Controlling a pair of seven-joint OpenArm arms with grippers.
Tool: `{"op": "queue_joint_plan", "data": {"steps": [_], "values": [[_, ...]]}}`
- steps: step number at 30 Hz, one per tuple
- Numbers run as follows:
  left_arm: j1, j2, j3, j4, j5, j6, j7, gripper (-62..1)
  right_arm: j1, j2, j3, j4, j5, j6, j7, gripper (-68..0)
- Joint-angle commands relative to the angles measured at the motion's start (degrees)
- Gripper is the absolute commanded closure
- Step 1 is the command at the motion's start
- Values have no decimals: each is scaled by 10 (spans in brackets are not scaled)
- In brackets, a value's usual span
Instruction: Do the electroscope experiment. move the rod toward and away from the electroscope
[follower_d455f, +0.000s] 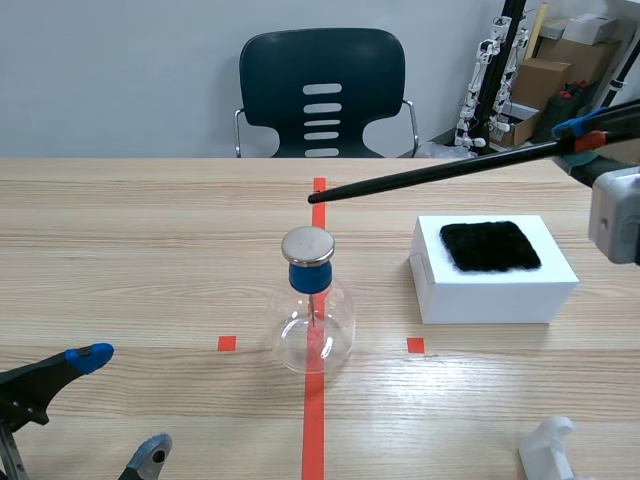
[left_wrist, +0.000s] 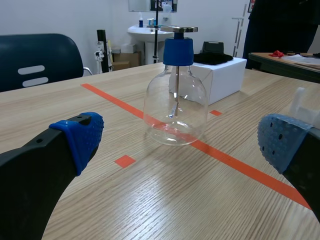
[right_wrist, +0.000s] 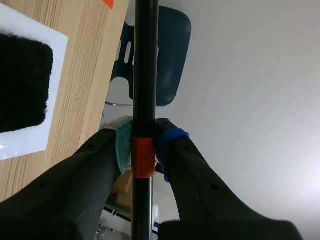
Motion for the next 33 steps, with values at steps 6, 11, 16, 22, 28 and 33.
{"op": "queue_joint_plan", "data": {"steps": [6, 11, 16, 22, 28, 33], "values": [[-3, 1, 0, 6, -4, -1, -10, -623, 10, 7, -5, 3, -15, -8, -6, -13], [-3, 1, 0, 6, -4, -1, -10, -623, 10, -1, -5, 3, -21, -8, -6, -13], [-3, 1, 0, 6, -4, -1, -10, -623, 10, -2, 1, 3, 2, -9, -6, -13], [-3, 1, 0, 6, -4, -1, -10, -623, -2, -1, 71, 3, 79, -8, 3, -13], [-3, 1, 0, 6, -4, -1, -10, -623, -64, -2, 188, -5, 134, 11, 60, -13], [-3, 1, 0, 6, -4, -1, -10, -623, -88, -37, 283, -43, 149, 39, 136, -13]]}}
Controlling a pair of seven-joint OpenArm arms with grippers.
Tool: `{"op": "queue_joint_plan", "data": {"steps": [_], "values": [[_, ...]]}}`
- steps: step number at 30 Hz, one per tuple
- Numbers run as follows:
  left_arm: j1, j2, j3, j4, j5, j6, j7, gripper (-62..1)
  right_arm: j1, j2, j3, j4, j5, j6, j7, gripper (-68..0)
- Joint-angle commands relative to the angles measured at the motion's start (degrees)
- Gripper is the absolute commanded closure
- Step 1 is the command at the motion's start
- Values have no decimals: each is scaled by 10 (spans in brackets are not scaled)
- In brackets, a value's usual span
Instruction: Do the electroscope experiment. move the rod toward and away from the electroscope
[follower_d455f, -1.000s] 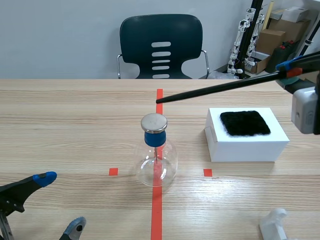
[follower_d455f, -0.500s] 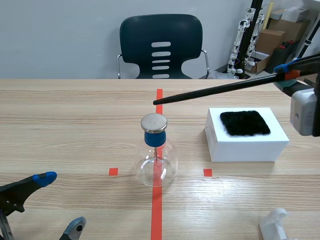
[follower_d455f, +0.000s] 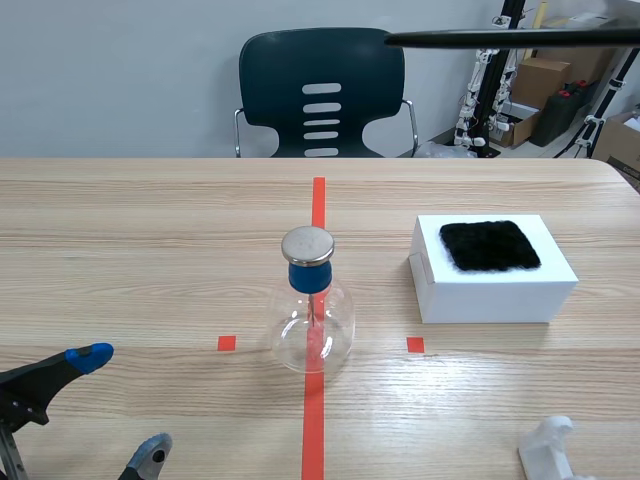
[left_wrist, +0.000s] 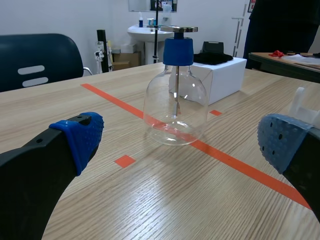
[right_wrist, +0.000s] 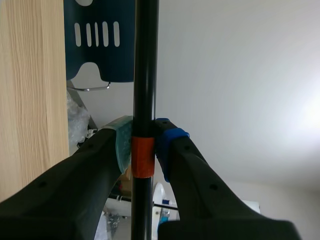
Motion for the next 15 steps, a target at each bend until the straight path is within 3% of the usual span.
{"op": "queue_joint_plan", "data": {"steps": [1, 9, 15], "values": [[-3, 1, 0, 6, -4, -1, -10, -623, 11, -15, 21, -23, 4, 8, 23, -13], [-3, 1, 0, 6, -4, -1, -10, -623, 6, -75, 95, -126, -17, 16, 142, -13], [-3, 1, 0, 6, -4, -1, -10, -623, -18, -78, 102, -170, -24, 16, 155, -13]]}}
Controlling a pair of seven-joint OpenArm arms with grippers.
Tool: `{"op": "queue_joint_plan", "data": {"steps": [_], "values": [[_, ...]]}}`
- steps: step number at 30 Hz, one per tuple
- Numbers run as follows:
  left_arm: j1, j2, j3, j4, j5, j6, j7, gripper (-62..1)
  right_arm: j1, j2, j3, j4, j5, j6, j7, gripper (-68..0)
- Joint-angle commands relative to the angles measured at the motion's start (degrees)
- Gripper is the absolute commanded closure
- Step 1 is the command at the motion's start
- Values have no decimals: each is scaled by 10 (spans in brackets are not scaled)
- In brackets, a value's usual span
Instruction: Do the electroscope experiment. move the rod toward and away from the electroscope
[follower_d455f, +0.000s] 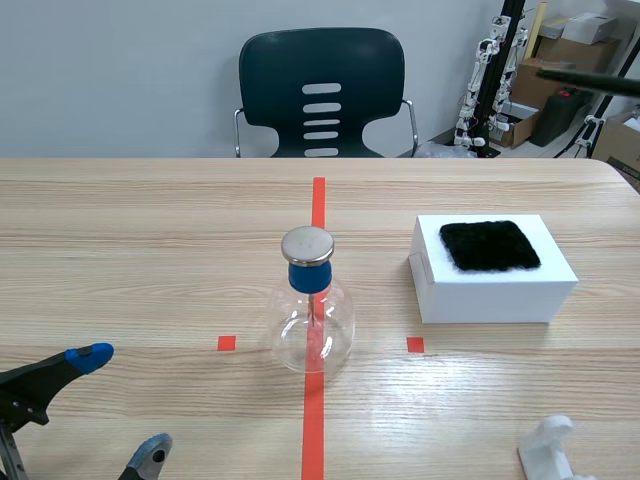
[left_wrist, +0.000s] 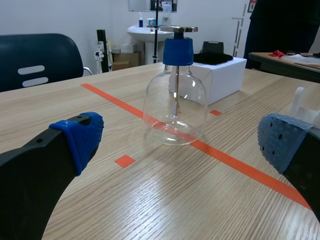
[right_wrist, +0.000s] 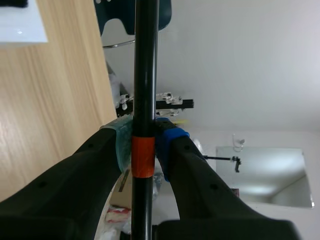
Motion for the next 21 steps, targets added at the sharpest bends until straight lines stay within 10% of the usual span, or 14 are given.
{"op": "queue_joint_plan", "data": {"steps": [1, 21], "values": [[-3, 1, 0, 6, -4, -1, -10, -623, 2, 15, 9, 6, 8, -6, 2, -13], [-3, 1, 0, 6, -4, -1, -10, -623, 1, 16, 9, -1, 9, -6, 2, -13]]}}
